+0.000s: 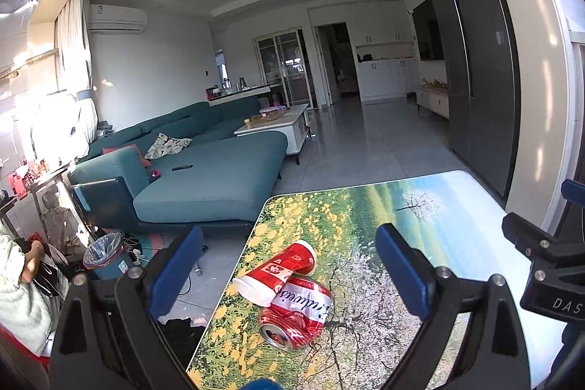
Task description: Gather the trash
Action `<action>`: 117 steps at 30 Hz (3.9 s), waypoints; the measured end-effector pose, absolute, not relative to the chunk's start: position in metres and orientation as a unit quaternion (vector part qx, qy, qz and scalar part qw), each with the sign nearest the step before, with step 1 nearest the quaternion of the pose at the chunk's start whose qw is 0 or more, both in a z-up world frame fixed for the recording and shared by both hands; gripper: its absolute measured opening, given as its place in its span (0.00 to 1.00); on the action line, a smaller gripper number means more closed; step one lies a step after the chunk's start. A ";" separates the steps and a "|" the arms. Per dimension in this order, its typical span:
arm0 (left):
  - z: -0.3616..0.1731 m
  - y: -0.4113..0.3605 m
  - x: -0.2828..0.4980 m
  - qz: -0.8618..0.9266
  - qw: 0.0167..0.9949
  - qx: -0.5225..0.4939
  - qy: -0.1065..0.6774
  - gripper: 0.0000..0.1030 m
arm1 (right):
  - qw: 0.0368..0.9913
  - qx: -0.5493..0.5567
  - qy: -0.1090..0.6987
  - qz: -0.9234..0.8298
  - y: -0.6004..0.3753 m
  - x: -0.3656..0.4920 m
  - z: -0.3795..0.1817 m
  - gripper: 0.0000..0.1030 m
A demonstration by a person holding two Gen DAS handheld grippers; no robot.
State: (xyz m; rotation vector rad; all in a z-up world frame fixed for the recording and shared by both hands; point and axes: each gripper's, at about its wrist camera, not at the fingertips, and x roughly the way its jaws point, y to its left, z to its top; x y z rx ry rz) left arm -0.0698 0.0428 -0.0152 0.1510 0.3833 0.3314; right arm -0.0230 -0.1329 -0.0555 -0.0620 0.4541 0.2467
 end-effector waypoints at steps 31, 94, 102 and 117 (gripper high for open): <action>-0.012 0.051 -0.093 0.182 0.964 0.088 0.173 0.94 | 0.968 -0.026 0.202 0.146 -0.125 -0.044 -0.051 1.00; 0.032 0.070 -0.041 0.092 0.985 0.054 0.137 0.94 | 0.986 -0.061 0.157 -0.011 -0.116 -0.025 -0.008 1.00; 0.023 0.072 -0.037 0.103 0.983 0.053 0.140 0.95 | 0.984 -0.060 0.166 0.002 -0.115 -0.015 -0.019 1.00; 0.022 0.060 -0.027 0.106 0.983 0.047 0.140 1.00 | 0.984 -0.044 0.172 0.024 -0.123 0.000 -0.028 1.00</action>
